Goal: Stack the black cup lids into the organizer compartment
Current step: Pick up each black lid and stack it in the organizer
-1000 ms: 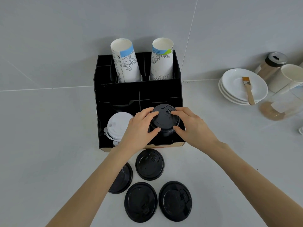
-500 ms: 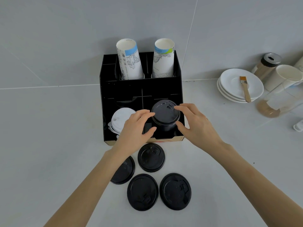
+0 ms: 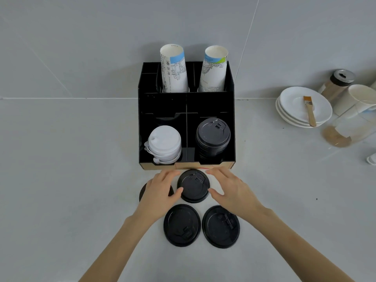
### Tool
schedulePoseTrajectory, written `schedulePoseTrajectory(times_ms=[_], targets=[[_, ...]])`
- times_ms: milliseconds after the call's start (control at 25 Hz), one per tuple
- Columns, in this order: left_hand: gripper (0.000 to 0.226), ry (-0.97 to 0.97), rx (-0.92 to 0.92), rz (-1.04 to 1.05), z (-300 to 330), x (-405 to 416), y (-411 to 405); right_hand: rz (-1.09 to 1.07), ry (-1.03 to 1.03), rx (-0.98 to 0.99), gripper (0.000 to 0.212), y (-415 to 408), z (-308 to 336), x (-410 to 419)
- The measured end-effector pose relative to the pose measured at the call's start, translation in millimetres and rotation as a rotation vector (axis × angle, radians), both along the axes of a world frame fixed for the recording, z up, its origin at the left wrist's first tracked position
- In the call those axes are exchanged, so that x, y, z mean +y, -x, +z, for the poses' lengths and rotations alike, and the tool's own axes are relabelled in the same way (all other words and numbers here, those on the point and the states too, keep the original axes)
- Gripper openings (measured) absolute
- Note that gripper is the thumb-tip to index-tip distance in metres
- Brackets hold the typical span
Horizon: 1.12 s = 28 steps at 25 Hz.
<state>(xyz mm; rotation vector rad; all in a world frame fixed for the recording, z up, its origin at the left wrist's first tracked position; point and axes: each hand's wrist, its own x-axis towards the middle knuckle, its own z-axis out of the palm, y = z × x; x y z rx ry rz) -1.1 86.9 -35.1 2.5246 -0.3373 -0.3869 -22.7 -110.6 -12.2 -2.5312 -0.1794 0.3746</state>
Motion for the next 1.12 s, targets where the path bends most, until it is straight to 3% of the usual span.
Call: schedulePoseTrajectory(times_ms=[240,440,1120], targets=[[0.051,-0.121,0.019,-0.027,-13.9,-2.7,0.9,0.017,0.042,0.113,0.052,1.3,-24.9,7.8],[0.053,-0.193,-0.018,-0.055,-21.9,-5.1,2.4,0.002,0.021,0.082,0.054,1.6,-33.8,11.3],[0.046,0.054,-0.059,-0.012,-1.7,-6.9,14.0,-0.112,-0.172,-0.080,0.044,14.5,-19.9,8.6]])
